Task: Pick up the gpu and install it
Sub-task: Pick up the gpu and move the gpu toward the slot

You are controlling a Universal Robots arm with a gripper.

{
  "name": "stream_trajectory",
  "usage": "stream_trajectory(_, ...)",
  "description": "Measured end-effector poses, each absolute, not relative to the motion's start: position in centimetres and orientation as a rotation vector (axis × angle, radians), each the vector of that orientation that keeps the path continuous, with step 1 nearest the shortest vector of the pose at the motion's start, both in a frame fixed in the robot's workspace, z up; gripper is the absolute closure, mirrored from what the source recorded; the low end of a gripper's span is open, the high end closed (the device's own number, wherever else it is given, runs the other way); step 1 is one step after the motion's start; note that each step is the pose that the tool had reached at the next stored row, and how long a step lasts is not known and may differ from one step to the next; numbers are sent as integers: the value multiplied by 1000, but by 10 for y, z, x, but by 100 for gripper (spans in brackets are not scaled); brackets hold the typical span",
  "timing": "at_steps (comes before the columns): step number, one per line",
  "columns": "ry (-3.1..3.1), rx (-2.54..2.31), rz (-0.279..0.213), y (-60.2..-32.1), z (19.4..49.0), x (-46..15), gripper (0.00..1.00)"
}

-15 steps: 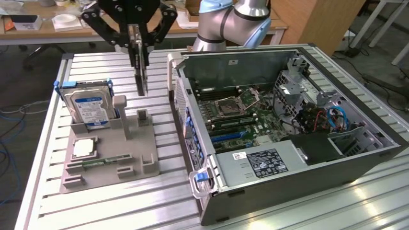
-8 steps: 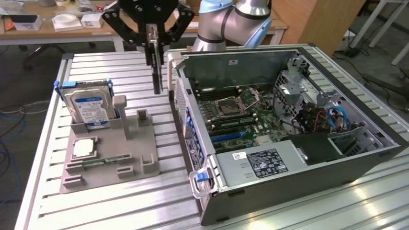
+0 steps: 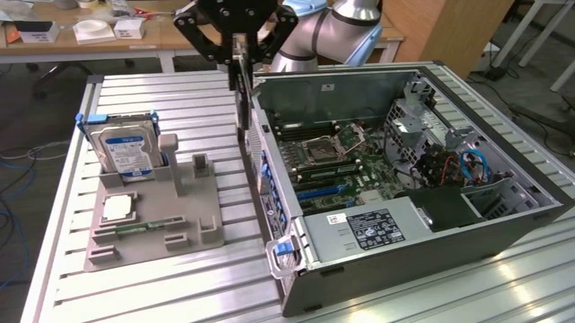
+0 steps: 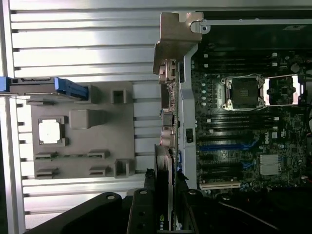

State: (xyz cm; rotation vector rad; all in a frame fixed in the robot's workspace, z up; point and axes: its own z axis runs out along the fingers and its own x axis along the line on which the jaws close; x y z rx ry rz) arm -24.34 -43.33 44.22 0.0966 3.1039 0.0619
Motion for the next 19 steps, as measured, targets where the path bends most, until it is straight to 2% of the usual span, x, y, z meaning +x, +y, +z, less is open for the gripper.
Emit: stream_trajectory(19,3104,99,62,-433,441,-179,73)
